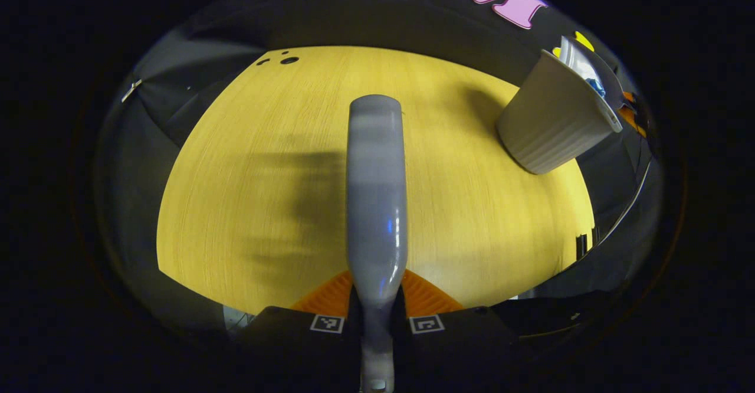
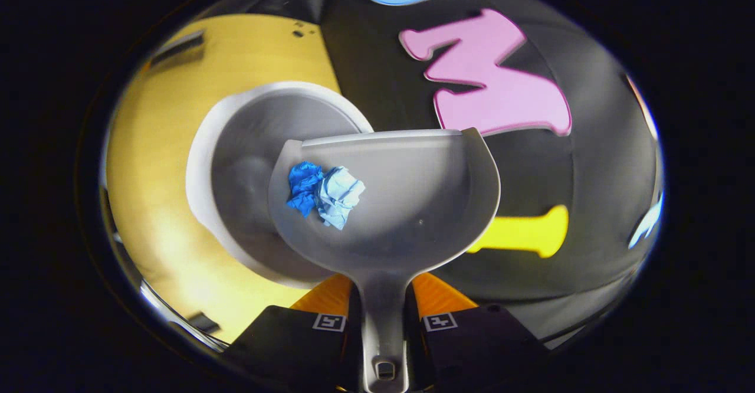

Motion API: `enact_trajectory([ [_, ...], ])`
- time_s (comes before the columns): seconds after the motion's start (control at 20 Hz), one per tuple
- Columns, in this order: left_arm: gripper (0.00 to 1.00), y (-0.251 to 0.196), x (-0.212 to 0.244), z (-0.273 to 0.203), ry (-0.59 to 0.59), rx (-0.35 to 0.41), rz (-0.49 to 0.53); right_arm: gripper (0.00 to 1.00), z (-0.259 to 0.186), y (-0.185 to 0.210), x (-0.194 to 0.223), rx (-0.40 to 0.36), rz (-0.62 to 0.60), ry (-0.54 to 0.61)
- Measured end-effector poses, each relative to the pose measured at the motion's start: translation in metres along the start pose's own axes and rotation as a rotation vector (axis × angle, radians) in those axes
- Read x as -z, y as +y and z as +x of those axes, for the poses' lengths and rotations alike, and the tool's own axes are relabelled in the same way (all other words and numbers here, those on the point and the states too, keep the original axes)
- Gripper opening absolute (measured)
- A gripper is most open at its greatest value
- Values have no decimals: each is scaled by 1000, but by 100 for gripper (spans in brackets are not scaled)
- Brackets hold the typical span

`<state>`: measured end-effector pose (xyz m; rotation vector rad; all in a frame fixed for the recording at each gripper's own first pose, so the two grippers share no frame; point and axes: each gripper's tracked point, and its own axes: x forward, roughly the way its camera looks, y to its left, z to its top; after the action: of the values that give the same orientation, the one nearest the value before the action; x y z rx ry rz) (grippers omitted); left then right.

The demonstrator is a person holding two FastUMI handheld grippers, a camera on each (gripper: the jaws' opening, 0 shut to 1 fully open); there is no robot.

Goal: Pick up the small broom and dustpan from the desktop, sweep the trash into the dustpan with the broom, and then empty the trash into the garbage bin.

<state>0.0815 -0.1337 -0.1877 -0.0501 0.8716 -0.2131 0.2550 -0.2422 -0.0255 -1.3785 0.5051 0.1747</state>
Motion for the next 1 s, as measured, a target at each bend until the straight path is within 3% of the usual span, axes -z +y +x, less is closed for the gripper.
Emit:
enact_trajectory([
  [0.1, 26, 0, -4, -1, -14, 27, 13, 33, -2, -9, -9, 58, -149, -14],
  [0.25, 26, -3, -3, -2, -15, 61, 9, 33, -7, -29, 1, 106, -260, -10],
  [0.5, 26, 4, 4, -2, -11, 73, 19, 33, -11, -30, 0, 122, -253, 32],
  [0.7, 26, 12, 14, -10, -17, 69, 3, 33, -17, -35, 12, 99, -71, 79],
  [1.0, 26, 22, 13, -18, -35, 80, -39, 33, -25, -12, 26, -69, 526, 180],
])
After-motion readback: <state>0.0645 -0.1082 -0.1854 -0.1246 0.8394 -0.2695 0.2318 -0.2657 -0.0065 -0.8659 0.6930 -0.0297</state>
